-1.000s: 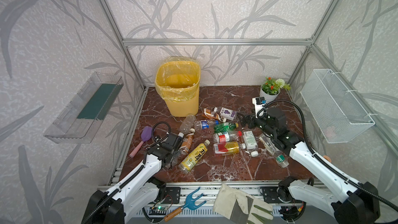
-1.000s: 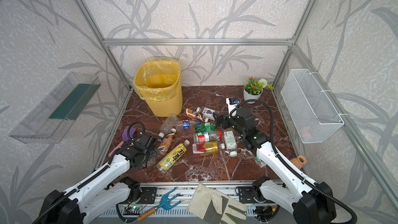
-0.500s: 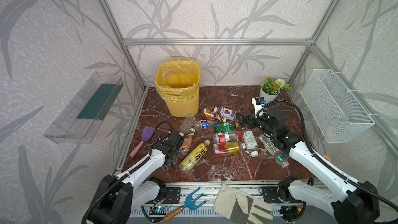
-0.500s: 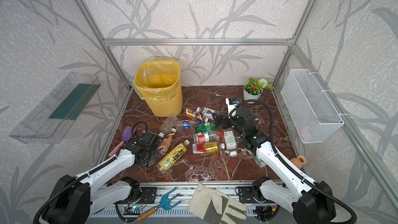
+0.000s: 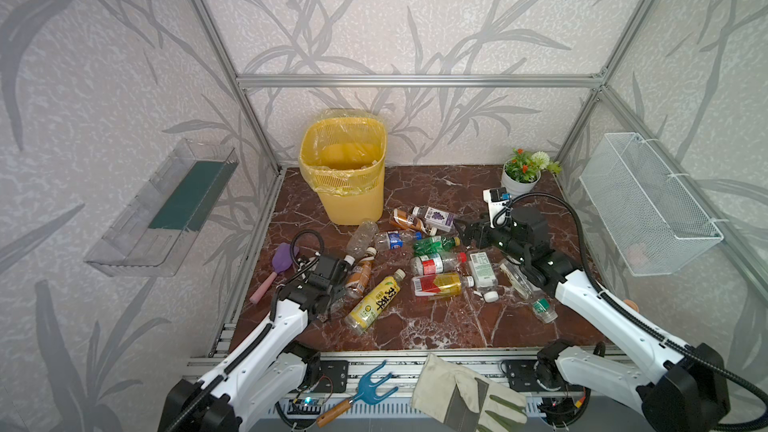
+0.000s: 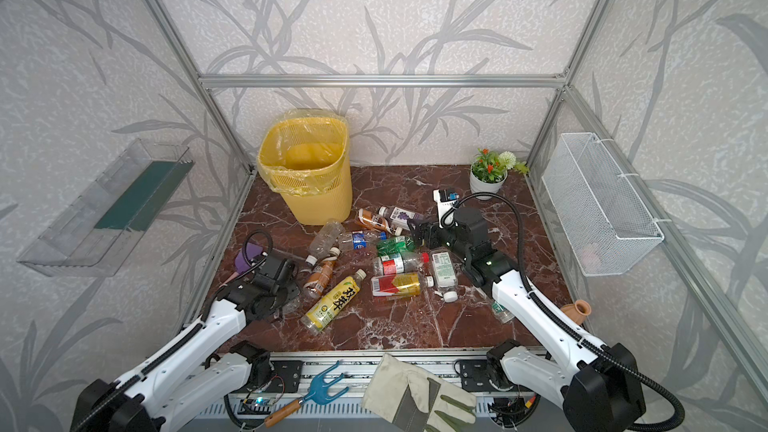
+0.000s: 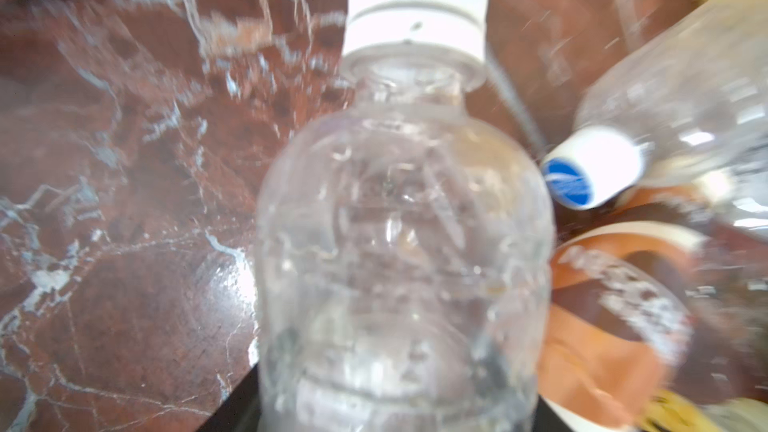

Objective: Throw the plastic bottles in the bin
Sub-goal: 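Close the left gripper on the clear water bottle and lift it, then carry the clear bottle over the yellow bin and release it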

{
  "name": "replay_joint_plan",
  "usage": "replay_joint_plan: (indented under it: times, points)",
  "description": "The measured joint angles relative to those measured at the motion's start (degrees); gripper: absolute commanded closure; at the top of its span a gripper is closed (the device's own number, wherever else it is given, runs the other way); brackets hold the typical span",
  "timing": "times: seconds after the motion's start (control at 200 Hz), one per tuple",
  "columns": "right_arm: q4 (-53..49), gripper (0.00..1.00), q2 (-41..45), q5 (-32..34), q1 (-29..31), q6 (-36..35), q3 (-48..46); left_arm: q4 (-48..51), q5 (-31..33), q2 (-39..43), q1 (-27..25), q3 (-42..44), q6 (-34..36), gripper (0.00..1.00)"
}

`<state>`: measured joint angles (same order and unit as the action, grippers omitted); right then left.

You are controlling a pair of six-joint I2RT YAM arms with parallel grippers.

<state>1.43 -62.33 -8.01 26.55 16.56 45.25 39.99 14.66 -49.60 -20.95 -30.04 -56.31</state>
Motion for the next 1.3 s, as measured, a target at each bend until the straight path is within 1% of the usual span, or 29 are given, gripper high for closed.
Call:
replay_joint_plan:
  times: [0.18,0.32,0.445,0.585,0.685,0.815,0.915,1.015,1.115,1.219,1.264,1.299]
  points:
    - [0.00,0.07,-0.52,-0.15,0.00,0.04,0.02,2.38,4.11,5.77,-0.68,-4.90,1.31,0.37]
    - [-0.63,0.08,-2.12,-0.22,0.17,0.20,0.98,3.43,8.22,7.69,-2.43,-10.21,3.50,0.38]
    - [-1.27,0.08,-2.60,0.02,0.90,0.15,1.14,3.76,12.39,8.59,-4.52,-15.82,5.99,0.40]
    - [-1.86,0.09,-3.15,0.04,1.42,0.17,1.14,1.73,17.11,9.66,-7.34,-19.82,9.79,0.41]
    - [-1.86,0.09,-3.52,0.04,1.62,0.17,1.18,-1.14,19.08,8.87,-8.59,-23.06,14.45,0.41]
    - [-1.90,0.09,-3.65,0.04,1.64,0.17,1.20,-5.64,20.48,3.76,-8.85,-30.84,21.66,0.41]
    - [-1.90,0.09,-3.65,0.04,1.64,0.17,1.20,-12.70,21.62,-0.42,-8.83,-35.30,28.00,0.40]
    - [-1.90,0.10,-3.61,0.07,1.64,0.17,1.20,-17.42,20.70,-5.16,-7.67,-39.15,32.61,0.41]
    - [-1.99,0.09,-3.30,0.46,1.64,0.15,1.18,-19.89,16.98,-12.46,-4.00,-46.56,34.73,0.43]
    - [-2.21,0.09,-2.14,0.94,1.64,0.11,1.11,-21.31,10.64,-22.58,2.45,-56.68,34.67,0.43]
    - [-2.25,0.09,-1.46,1.16,1.64,-0.04,1.07,-19.74,7.32,-28.81,5.64,-63.28,33.79,0.40]
    - [-2.43,0.09,-0.87,1.40,1.64,-0.11,1.07,-17.64,5.33,-34.32,7.65,-69.64,33.07,0.33]
